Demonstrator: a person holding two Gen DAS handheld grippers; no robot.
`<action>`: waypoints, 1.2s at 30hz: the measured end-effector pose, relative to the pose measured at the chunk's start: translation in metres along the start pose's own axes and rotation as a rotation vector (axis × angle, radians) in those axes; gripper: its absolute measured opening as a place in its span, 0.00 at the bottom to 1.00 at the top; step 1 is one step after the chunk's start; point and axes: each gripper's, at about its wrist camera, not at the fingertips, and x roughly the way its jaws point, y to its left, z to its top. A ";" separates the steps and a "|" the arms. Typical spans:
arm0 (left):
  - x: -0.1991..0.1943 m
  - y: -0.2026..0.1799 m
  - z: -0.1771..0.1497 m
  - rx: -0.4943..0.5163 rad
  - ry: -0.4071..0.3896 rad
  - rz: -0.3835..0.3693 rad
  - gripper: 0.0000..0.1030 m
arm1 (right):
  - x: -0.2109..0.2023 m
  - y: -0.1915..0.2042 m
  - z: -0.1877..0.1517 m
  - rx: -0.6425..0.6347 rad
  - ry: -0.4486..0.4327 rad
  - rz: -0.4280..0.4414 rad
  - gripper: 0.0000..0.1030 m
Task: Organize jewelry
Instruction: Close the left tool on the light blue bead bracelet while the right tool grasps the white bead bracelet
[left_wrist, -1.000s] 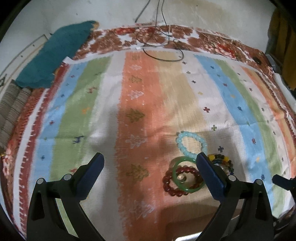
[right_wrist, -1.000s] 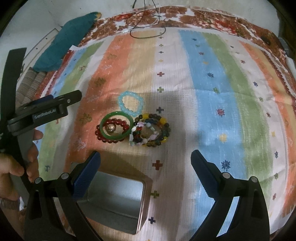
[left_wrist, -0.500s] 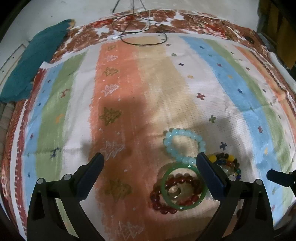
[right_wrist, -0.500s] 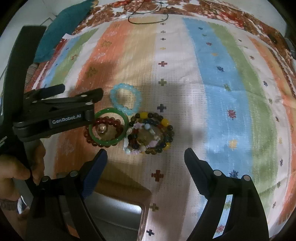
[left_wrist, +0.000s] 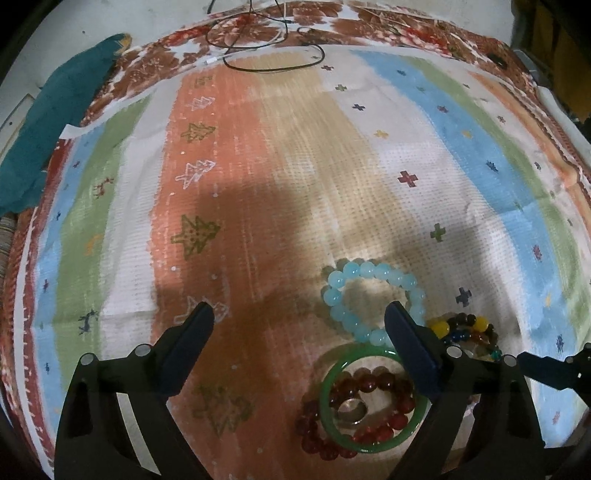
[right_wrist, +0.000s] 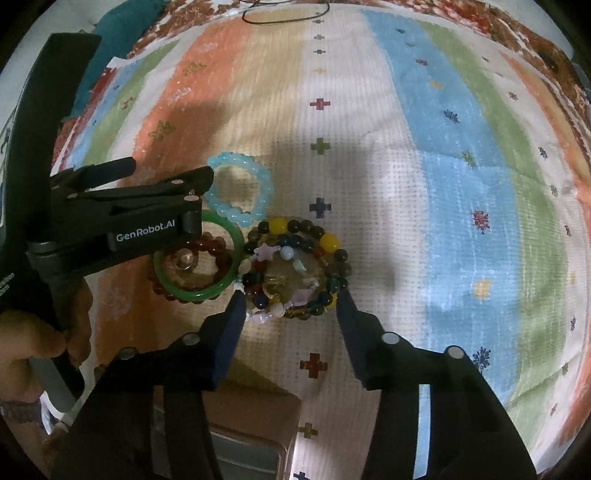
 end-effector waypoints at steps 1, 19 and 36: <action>0.001 0.000 0.001 0.000 0.002 -0.006 0.86 | 0.002 0.000 0.001 0.001 0.004 -0.001 0.43; 0.029 -0.008 -0.004 0.023 0.067 -0.045 0.32 | 0.029 0.003 0.003 -0.015 0.071 -0.014 0.11; 0.003 0.000 -0.008 -0.039 0.036 -0.029 0.10 | -0.015 0.011 -0.009 -0.068 -0.027 -0.011 0.10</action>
